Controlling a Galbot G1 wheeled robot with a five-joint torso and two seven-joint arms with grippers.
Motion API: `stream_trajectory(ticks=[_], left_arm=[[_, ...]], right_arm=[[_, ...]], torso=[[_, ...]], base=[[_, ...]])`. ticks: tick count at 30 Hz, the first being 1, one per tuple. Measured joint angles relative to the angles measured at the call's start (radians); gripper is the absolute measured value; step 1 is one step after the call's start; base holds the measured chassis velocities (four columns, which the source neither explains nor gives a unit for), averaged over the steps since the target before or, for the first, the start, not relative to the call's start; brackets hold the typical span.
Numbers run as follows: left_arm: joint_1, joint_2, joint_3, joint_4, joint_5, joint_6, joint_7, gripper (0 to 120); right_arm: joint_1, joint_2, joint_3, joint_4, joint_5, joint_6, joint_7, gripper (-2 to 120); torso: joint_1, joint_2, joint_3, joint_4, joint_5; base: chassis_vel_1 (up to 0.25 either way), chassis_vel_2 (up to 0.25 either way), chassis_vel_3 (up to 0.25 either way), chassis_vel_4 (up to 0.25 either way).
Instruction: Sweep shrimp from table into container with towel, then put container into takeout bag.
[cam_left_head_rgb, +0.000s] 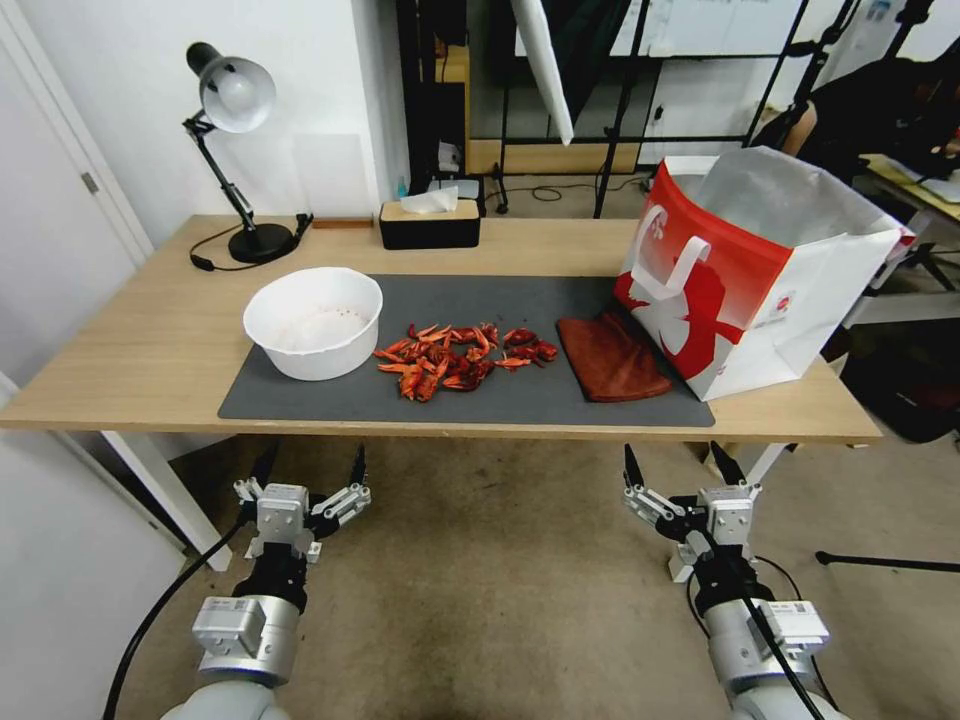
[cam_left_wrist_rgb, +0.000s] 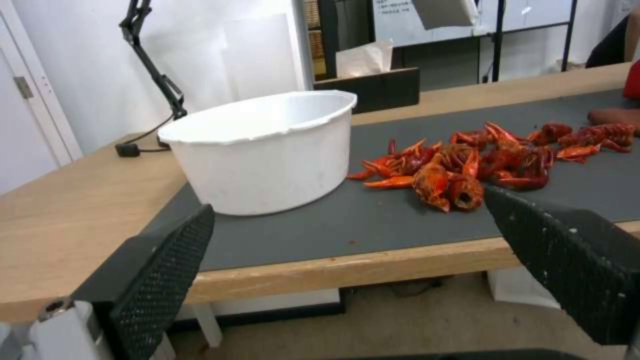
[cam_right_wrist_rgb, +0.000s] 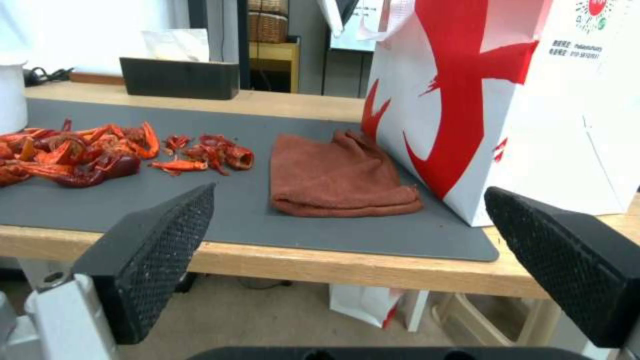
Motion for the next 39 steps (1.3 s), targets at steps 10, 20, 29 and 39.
stream_trajectory(ticks=[10,20,29,39], left_arm=[[0.0,0.0,0.0,0.0,0.0,0.0,0.0,100],[-0.049,0.041,0.028,0.006,-0.07,0.041,-0.044,100],[-0.223,0.193,0.131,0.039,-0.325,0.195,-0.212,100],[-0.292,0.276,0.185,0.064,-0.45,0.232,-0.275,100]], right_arm=[[0.0,0.0,0.0,0.0,0.0,0.0,0.0,100],[0.025,0.031,-0.03,0.012,-0.056,-0.078,-0.036,100],[0.089,0.108,-0.107,0.044,-0.205,-0.278,-0.134,100],[0.092,0.108,-0.091,0.063,-0.201,-0.268,-0.137,100]], torso=[[0.0,0.0,0.0,0.0,0.0],[0.0,0.0,0.0,0.0001,0.0],[0.0,0.0,0.0,-0.0001,-0.0003],[0.0,0.0,0.0,0.0001,0.0001]], base=[[0.0,0.0,0.0,0.0],[0.0,0.0,0.0,0.0],[0.0,0.0,0.0,0.0],[0.0,0.0,0.0,0.0]])
